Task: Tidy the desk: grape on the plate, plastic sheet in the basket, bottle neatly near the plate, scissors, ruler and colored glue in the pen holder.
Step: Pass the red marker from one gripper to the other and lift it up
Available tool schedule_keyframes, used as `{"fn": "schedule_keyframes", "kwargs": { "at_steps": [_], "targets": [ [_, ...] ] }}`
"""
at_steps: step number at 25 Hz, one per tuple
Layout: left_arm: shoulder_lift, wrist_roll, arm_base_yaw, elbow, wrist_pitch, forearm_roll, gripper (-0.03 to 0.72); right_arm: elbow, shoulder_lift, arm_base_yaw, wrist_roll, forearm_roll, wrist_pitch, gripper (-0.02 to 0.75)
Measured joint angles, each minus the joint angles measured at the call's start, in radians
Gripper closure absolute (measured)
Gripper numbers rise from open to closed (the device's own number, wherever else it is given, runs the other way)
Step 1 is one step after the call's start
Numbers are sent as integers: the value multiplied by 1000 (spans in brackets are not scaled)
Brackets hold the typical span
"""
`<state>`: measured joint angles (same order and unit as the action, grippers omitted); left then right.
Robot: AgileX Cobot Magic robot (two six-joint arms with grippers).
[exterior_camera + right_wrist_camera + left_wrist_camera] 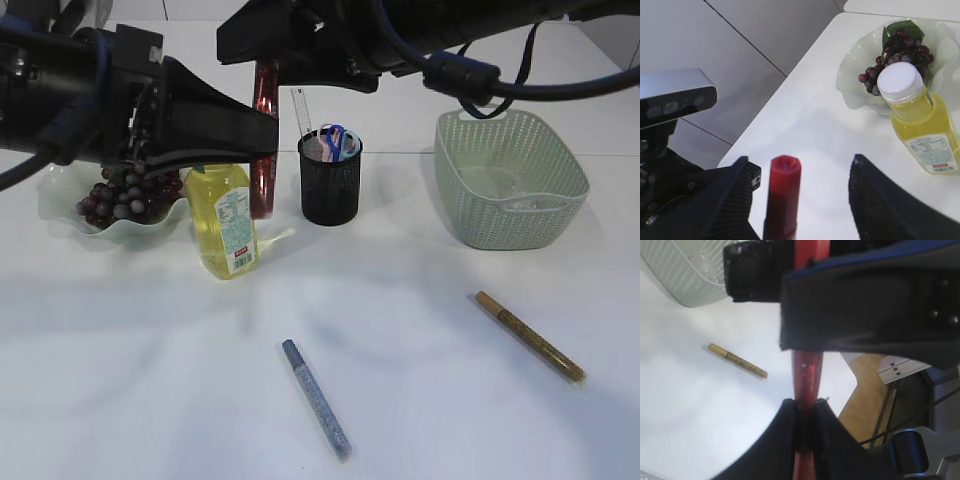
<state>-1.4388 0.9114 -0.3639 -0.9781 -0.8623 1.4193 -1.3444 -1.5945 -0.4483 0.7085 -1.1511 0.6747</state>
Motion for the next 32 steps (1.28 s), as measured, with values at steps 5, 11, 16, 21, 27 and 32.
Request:
{"fn": "schedule_keyframes", "kwargs": {
  "at_steps": [5, 11, 16, 21, 27, 32],
  "targets": [
    [0, 5, 0, 0, 11, 6, 637, 0, 0, 0, 0, 0, 5, 372],
    [0, 6, 0, 2, 44, 6, 637, 0, 0, 0, 0, -4, 23, 549],
    [0, 6, 0, 2, 44, 6, 637, 0, 0, -2, 0, -6, 24, 566],
    [0, 8, -2, 4, 50, 8, 627, 0, 0, -2, 4, -6, 25, 567],
    [0, 8, -2, 4, 64, 8, 431, 0, 0, -2, 13, 0, 25, 569],
    [0, 8, -2, 4, 66, 8, 250, 0, 0, -2, 15, 0, 25, 574]
  ]
}}
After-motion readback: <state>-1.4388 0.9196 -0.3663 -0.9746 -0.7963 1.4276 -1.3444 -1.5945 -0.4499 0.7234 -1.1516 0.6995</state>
